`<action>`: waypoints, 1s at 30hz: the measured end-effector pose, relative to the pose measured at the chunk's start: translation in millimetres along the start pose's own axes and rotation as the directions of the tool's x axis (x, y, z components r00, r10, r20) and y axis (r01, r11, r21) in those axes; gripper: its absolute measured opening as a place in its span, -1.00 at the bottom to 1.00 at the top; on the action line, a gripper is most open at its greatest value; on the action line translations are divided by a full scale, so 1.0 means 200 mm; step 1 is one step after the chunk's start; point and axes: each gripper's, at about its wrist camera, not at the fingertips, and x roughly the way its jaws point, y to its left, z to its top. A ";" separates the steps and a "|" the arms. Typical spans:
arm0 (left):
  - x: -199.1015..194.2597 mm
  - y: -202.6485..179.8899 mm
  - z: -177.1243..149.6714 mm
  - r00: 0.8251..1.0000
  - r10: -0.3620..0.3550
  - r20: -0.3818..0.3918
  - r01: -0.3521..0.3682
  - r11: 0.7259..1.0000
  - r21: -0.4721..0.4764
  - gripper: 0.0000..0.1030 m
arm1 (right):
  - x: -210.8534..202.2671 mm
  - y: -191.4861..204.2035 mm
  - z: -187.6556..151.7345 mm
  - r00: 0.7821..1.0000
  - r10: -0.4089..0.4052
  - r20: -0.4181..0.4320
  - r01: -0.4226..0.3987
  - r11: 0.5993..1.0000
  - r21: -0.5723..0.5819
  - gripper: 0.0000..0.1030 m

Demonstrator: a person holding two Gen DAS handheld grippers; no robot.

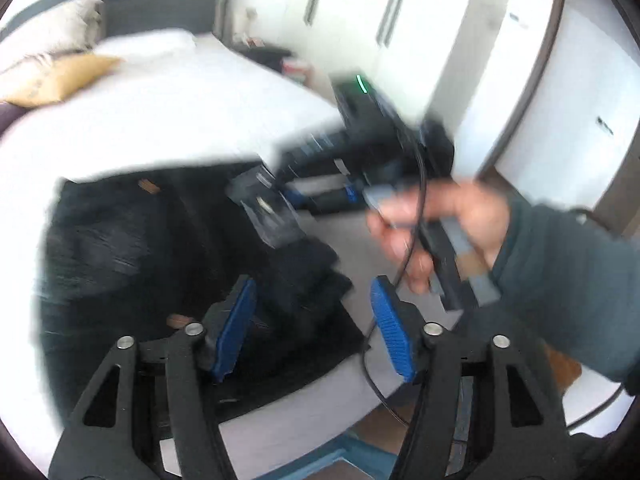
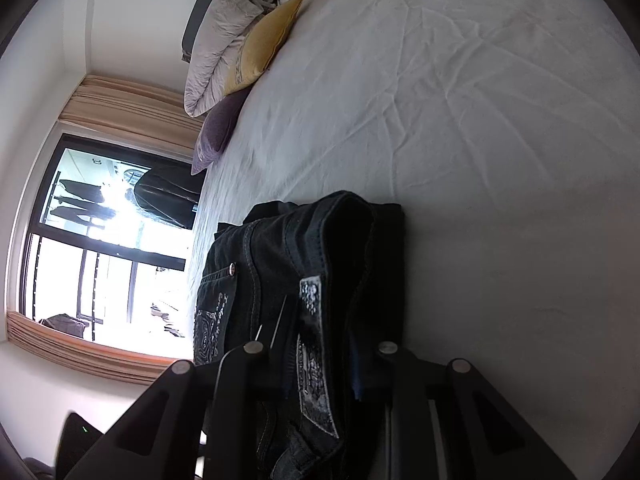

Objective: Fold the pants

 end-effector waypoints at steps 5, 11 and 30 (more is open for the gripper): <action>-0.13 0.37 0.03 0.989 0.141 0.034 -0.137 0.987 -0.083 0.24 | -0.10 -0.02 -0.03 0.999 0.004 0.044 -0.006 0.999 0.038 -0.36; 0.00 0.50 -0.16 0.986 0.157 -0.058 -0.164 0.978 -0.133 0.24 | -0.38 0.08 -0.10 0.972 0.100 0.211 -0.120 0.989 0.085 -0.16; -0.01 0.67 0.00 0.982 0.187 0.027 -0.175 0.956 -0.236 0.24 | -0.44 0.15 -0.35 0.953 0.165 0.253 -0.183 0.982 0.049 0.34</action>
